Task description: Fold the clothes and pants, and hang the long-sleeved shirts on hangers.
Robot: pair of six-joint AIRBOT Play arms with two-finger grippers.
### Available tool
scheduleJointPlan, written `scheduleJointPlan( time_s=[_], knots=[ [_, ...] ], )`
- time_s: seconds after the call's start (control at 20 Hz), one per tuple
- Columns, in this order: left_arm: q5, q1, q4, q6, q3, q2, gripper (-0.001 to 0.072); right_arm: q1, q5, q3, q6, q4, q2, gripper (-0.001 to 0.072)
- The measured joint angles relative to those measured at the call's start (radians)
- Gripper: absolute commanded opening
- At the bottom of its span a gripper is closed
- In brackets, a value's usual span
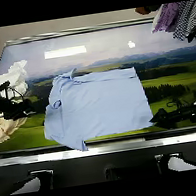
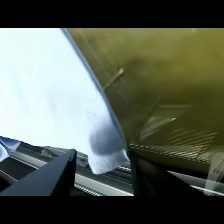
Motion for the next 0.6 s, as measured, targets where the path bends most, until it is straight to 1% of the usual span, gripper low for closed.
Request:
scheduleJointPlan(
  time_s=[0.05, 0.1, 0.15, 0.2, 0.25, 0.4, 0.6],
  knots=[
    [0.002, 0.002, -0.002, -0.002, 0.0, 0.0, 0.0477, 0.012, -0.004, -0.005, 0.0, 0.002, -0.001, 0.0327],
    [0.003, 0.004, -0.002, -0.002, -0.001, 0.002, 0.0476, 0.025, -0.012, -0.01, -0.001, 0.001, -0.001, 0.0291],
    [0.006, 0.01, -0.002, -0.002, -0.004, 0.007, 0.0476, 0.035, -0.019, -0.012, -0.002, 0.0, -0.001, 0.0196],
    [0.011, 0.019, -0.001, -0.002, -0.013, 0.016, 0.0476, 0.042, -0.029, -0.014, -0.005, -0.004, -0.002, 0.0075],
    [0.019, 0.033, 0.003, 0.004, -0.029, 0.03, 0.0474, 0.045, -0.037, -0.016, -0.004, -0.005, -0.002, 0.0043],
    [0.086, 0.108, -0.011, 0.059, -0.15, 0.123, 0.0471, 0.053, -0.045, -0.017, -0.004, -0.008, 0.006, 0.0042],
    [0.177, 0.238, -0.137, 0.168, -0.381, 0.237, 0.0471, 0.056, -0.059, -0.019, -0.004, -0.011, 0.024, 0.0043]
  ],
)
